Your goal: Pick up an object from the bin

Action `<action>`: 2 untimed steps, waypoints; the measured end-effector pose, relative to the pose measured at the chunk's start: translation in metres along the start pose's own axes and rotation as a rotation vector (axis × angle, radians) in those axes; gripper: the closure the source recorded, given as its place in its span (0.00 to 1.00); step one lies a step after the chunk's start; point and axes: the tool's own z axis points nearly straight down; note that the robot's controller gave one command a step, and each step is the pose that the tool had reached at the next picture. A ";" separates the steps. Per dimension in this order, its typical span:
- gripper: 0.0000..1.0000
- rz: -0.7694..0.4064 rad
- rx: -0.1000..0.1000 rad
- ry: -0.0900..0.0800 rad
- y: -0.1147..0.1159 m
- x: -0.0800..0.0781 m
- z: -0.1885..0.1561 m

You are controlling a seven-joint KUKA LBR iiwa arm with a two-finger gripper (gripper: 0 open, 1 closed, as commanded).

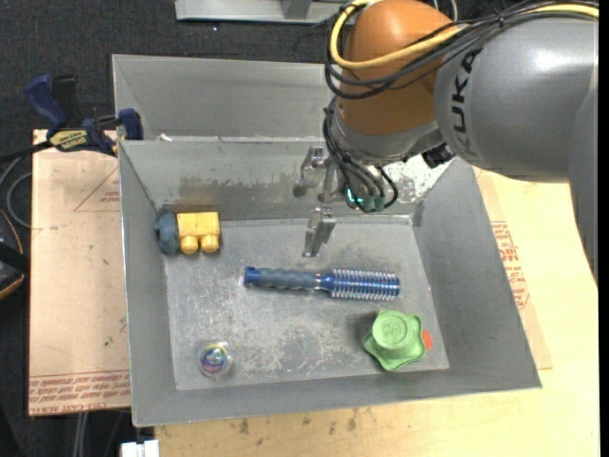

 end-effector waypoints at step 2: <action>0.00 -0.231 0.001 -0.010 -0.091 0.036 0.126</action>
Offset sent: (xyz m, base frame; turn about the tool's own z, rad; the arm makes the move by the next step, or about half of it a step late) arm -0.0265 -0.0895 -0.1562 -0.0382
